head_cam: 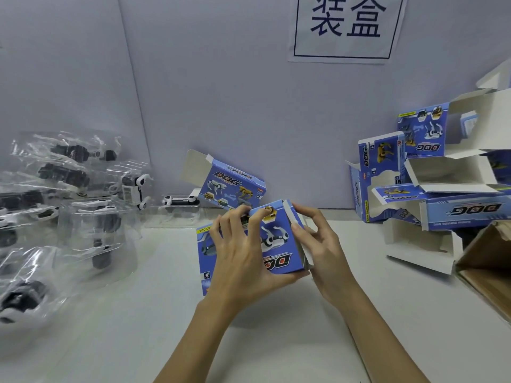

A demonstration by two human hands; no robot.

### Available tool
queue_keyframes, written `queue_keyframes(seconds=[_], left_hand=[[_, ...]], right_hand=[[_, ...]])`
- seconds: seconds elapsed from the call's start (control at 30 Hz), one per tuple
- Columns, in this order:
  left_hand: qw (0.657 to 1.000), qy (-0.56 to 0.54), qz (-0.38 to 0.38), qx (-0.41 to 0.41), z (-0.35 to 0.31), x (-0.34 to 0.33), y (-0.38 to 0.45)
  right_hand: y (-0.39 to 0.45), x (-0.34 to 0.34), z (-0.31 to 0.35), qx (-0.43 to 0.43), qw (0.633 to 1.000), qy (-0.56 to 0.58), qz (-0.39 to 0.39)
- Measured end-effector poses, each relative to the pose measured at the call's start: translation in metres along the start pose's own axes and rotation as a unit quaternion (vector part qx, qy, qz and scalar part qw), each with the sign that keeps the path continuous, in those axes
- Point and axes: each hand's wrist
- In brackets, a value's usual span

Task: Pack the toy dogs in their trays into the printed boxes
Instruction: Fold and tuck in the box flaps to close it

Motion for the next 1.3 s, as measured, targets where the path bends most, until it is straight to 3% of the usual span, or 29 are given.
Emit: queue_keyframes(seconds=[0.33, 0.5, 0.67, 0.83, 1.03, 1.3], left_hand=[[0.997, 0.061, -0.007, -0.053, -0.001, 0.005, 0.002], [0.998, 0.051, -0.02, -0.038, 0.003, 0.006, 0.003], [0.998, 0.053, -0.015, -0.035, 0.001, 0.003, 0.003], [0.999, 0.044, -0.02, -0.01, 0.003, 0.003, 0.003], [0.999, 0.049, -0.02, -0.001, 0.004, 0.0, 0.003], [0.998, 0.041, -0.033, -0.021, 0.003, 0.002, 0.002]], right_hand=[[-0.003, -0.009, -0.005, 0.066, 0.997, -0.01, -0.026], [-0.004, -0.012, -0.005, 0.032, 0.997, -0.014, 0.069], [-0.002, -0.011, -0.009, 0.064, 0.99, -0.118, 0.032], [-0.002, -0.004, -0.007, 0.026, 0.996, 0.004, 0.09], [-0.006, -0.015, -0.011, 0.081, 0.994, -0.066, 0.022], [-0.01, -0.022, -0.016, 0.1, 0.993, -0.066, 0.025]])
Point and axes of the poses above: each hand's wrist, its own y-axis towards the middle knuckle, its own x-axis out of the back of the hand, z = x × y, and after that the axes turned 1 degree about -z, right-handed
